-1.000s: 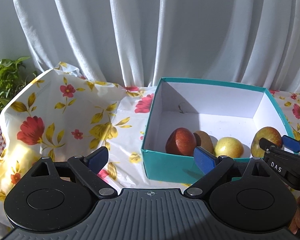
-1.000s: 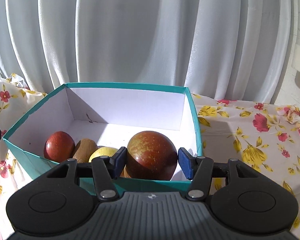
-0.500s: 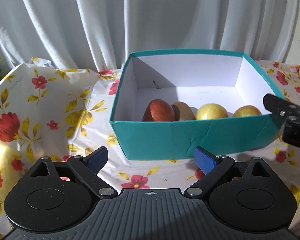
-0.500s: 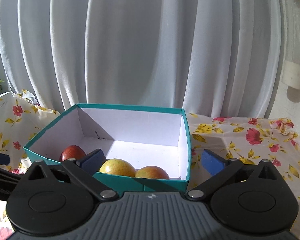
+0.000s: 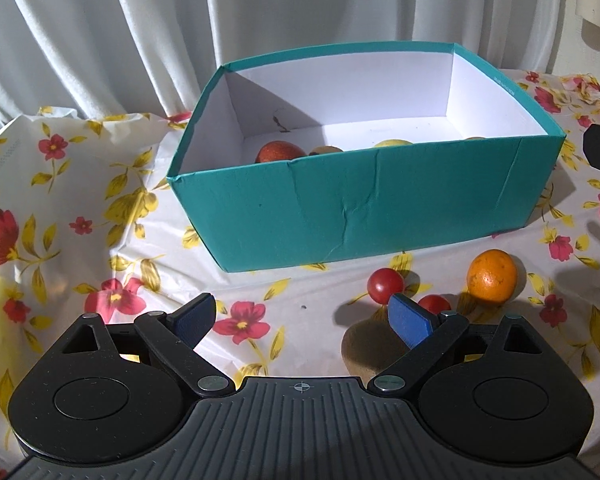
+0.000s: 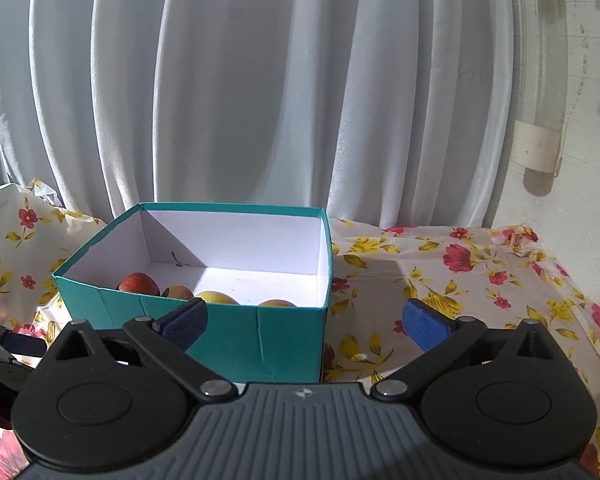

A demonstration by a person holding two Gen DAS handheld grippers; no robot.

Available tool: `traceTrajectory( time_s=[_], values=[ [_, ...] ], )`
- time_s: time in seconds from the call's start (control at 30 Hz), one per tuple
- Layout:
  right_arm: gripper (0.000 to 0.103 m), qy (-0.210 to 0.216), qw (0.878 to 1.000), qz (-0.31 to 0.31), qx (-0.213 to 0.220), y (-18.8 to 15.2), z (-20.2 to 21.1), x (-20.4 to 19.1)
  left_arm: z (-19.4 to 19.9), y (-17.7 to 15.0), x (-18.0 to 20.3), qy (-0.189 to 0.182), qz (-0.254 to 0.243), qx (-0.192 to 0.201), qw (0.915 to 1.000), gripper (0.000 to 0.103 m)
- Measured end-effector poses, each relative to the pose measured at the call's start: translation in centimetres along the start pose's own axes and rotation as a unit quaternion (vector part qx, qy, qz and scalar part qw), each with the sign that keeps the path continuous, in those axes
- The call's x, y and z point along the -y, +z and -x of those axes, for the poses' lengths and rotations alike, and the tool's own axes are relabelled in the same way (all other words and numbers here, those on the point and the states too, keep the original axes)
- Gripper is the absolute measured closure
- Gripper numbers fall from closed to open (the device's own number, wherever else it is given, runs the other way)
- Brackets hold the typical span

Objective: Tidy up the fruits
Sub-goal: 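Move the left tool down to the second brown kiwi and close on it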

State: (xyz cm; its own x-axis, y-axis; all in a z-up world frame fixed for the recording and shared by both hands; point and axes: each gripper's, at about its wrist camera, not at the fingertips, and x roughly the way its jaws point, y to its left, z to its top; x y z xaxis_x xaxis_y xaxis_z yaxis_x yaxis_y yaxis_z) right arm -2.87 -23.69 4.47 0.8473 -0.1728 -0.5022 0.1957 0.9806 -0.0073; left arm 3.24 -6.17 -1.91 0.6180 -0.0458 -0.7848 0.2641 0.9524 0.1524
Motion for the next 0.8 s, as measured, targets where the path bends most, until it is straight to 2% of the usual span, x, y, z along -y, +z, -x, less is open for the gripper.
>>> traceTrajectory(
  time_s=[0.17,0.4,0.53,0.6,0.67,0.8],
  values=[
    [0.0,-0.005,1.0,0.003,-0.021,-1.1,0.5,0.4,-1.1,-0.7,0.8,0.003,0.004,-0.016,0.9999,0.008],
    [0.0,0.005,1.0,0.01,-0.002,-2.5,1.3,0.8,-1.3,-1.2,1.3,0.005,0.019,-0.009,0.9998,0.009],
    [0.0,0.011,1.0,0.022,0.007,-2.8,1.6,0.6,-1.7,-1.2,1.4,-0.018,0.026,-0.016,0.9994,0.016],
    [0.0,0.011,1.0,0.022,0.003,-2.8,1.6,0.5,-2.0,-1.2,1.5,-0.024,0.029,-0.019,0.9991,0.017],
    [0.0,0.011,1.0,0.021,-0.001,-2.9,1.5,0.5,-2.1,-1.2,1.5,-0.036,0.033,-0.021,0.9986,0.025],
    [0.0,0.013,1.0,0.022,-0.01,-3.3,1.3,0.5,-2.2,-1.2,1.9,-0.049,0.029,-0.021,0.9981,0.03]
  ],
)
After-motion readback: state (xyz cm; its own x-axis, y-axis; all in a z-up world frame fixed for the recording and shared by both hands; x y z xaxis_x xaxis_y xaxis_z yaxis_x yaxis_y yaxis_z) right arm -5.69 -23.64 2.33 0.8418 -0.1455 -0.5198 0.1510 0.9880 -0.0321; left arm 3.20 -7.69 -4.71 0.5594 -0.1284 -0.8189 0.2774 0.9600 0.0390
